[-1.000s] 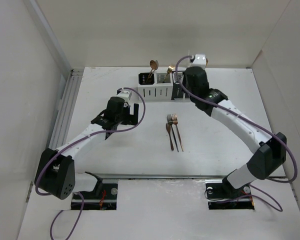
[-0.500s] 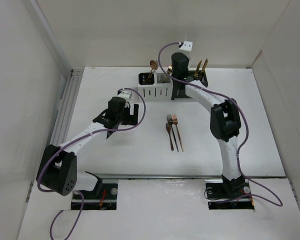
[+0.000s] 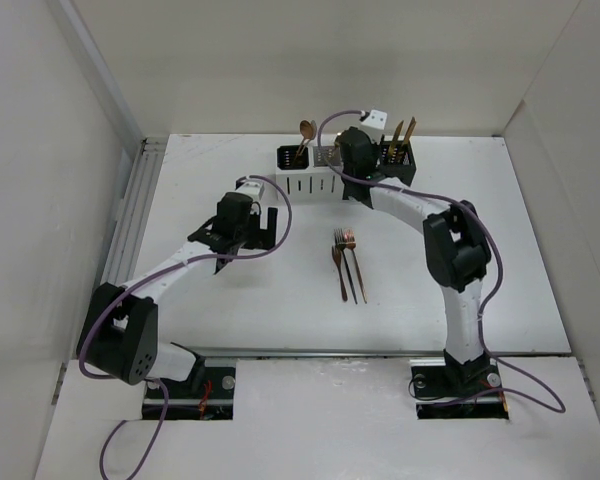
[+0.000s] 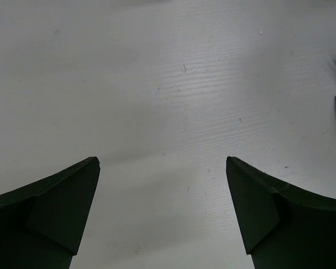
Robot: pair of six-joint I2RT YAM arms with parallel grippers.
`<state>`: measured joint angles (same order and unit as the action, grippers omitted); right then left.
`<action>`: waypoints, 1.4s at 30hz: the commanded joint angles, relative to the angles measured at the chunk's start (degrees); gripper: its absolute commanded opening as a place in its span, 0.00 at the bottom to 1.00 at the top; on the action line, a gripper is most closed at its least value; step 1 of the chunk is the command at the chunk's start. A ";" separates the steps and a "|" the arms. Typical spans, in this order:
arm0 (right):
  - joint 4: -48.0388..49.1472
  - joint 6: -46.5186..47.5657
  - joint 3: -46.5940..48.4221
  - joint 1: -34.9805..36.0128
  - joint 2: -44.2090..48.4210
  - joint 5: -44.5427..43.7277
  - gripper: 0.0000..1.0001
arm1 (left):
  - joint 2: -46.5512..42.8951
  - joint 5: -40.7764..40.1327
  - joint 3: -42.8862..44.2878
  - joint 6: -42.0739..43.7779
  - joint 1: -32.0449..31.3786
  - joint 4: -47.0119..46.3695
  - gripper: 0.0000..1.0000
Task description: Sort the eating utensils into containers
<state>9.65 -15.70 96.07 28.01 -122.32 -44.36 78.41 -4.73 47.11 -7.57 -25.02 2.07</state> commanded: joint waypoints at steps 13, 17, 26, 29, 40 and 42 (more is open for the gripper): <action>-27.63 2.10 -18.71 10.49 28.37 26.21 0.51 | -0.28 1.13 3.17 -0.51 0.32 -1.36 0.95; -35.75 -4.58 -25.99 10.49 31.00 30.56 0.46 | -0.80 1.13 2.46 -1.03 0.32 -1.36 0.95; -39.44 -10.05 -29.44 9.44 25.29 32.32 0.47 | -1.33 1.66 2.46 -1.04 -1.26 -0.84 0.95; -39.44 -10.75 -31.38 8.82 25.29 32.32 0.46 | -1.85 1.66 2.46 -1.04 -1.26 -0.31 0.95; -36.98 -8.20 -30.69 7.23 17.48 34.69 0.32 | -2.39 1.66 1.93 -1.04 -1.26 -0.31 0.95; -36.98 -8.20 -30.15 7.23 16.16 34.69 0.26 | -2.39 1.13 1.93 -1.04 -1.26 -0.31 0.95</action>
<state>-28.01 -23.97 65.10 35.24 -103.35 -10.83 78.83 -3.44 48.69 -7.99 -26.15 2.11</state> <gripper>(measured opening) 0.278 0.946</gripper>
